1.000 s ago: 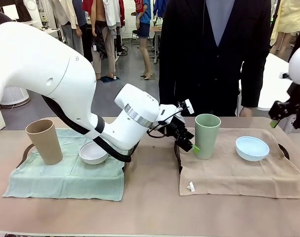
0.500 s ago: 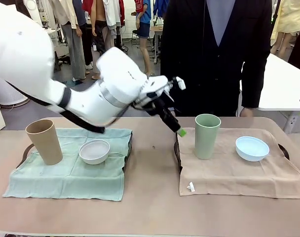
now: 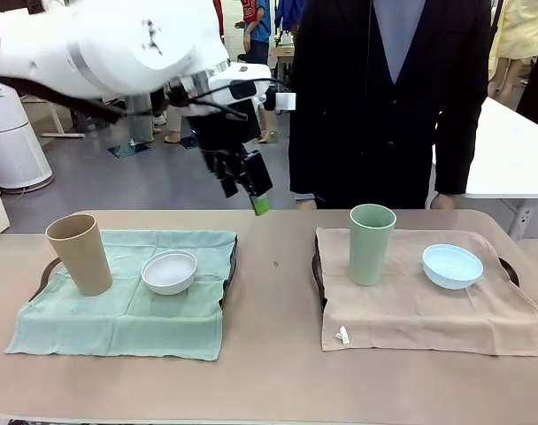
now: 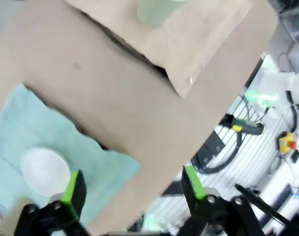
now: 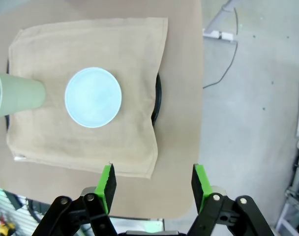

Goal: Set up a tray with a mat and arrange the tableware.
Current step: Place the Picnic Bowl and Reusable plastic cup back onto the Handle tray in front of the human's position.

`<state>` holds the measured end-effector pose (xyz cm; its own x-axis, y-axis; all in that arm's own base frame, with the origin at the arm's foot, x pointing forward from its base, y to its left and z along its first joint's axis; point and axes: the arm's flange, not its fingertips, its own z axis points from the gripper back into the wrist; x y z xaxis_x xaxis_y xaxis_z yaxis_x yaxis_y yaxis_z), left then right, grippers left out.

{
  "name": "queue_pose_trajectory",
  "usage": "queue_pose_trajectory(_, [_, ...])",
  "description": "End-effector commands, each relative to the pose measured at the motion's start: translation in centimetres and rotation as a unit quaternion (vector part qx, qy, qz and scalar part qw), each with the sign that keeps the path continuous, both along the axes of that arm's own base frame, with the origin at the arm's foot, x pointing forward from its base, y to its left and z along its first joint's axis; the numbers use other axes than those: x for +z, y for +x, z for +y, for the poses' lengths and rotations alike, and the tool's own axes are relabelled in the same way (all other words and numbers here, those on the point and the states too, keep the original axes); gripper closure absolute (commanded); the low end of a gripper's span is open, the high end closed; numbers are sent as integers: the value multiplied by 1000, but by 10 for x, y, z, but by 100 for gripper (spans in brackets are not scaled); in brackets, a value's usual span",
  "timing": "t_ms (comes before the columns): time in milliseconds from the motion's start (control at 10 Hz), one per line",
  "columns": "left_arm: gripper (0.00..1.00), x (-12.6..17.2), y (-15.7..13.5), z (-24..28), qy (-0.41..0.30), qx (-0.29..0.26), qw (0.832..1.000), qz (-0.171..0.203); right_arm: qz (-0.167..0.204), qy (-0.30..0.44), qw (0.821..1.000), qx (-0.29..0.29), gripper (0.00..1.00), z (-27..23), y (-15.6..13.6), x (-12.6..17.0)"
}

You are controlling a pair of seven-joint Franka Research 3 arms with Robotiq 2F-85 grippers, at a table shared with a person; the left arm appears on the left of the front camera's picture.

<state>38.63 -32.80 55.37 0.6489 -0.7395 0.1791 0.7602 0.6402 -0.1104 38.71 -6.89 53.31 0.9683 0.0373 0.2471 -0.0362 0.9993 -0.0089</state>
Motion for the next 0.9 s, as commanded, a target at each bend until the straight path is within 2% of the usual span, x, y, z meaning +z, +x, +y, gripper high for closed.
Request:
queue_pose_trajectory(0, [0,-9,10,-5,-28,-29,999,-28,-8,1,1000,-1,20,0,-3,6])
queue_pose_trajectory(800, [0,-9,10,-5,-28,-29,999,-28,-8,1,1000,-1,20,0,-3,6])
